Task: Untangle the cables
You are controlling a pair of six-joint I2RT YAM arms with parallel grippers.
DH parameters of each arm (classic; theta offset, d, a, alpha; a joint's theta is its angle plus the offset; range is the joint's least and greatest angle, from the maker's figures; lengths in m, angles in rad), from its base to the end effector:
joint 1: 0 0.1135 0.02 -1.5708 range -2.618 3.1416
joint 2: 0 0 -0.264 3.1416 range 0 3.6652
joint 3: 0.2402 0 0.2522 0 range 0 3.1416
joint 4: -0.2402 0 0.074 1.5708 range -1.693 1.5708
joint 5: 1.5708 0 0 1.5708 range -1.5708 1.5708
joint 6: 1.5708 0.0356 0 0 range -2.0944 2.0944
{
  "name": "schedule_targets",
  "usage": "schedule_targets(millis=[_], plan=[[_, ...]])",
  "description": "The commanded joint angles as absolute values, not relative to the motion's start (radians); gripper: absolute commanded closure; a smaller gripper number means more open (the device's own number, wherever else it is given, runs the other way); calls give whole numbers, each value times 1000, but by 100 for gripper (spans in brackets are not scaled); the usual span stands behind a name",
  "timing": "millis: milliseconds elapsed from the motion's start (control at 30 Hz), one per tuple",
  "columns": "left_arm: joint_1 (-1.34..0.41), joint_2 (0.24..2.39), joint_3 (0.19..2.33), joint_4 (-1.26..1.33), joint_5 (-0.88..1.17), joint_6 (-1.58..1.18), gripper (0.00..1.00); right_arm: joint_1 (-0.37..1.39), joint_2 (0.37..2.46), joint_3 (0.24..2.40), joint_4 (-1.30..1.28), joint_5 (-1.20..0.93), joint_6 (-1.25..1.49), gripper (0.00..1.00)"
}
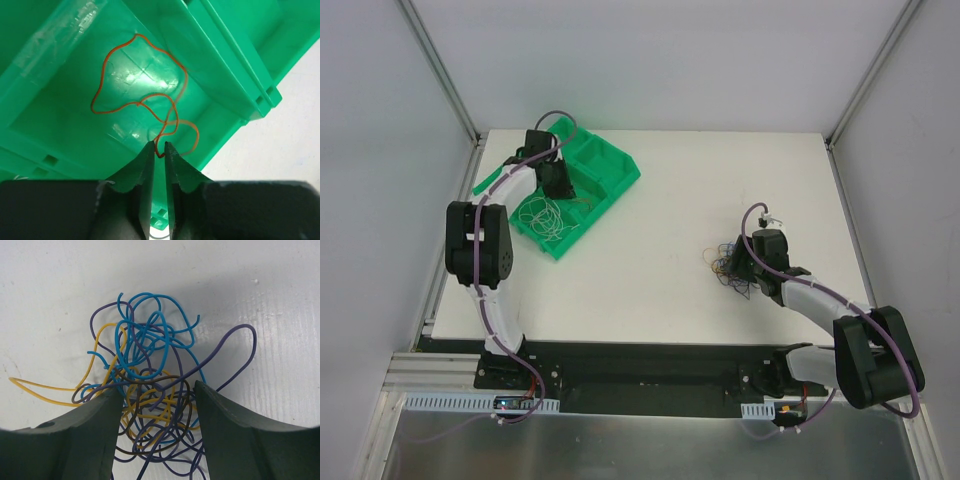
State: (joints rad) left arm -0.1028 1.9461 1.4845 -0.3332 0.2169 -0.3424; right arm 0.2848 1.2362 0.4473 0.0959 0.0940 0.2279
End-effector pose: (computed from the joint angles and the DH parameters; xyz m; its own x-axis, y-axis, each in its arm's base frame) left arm 0.4359 -0.0527 0.2261 -0.7527 -0.2520 -0.6082 -0.0027 0.9250 -0.3799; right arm 0.2242 0.0622 0.1614 -0.6448 0.0456 -0.7630 -0.0664 0.9911 0.1154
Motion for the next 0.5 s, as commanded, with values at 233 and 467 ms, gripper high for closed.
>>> schedule_targets(millis=[233, 467], plan=[[-80, 1843, 1597, -382, 301, -356, 39, 287, 1258, 463, 104, 58, 204, 38], [-98, 1717, 1523, -359, 429, -385, 37, 419, 1342, 549, 35, 103, 132, 39]])
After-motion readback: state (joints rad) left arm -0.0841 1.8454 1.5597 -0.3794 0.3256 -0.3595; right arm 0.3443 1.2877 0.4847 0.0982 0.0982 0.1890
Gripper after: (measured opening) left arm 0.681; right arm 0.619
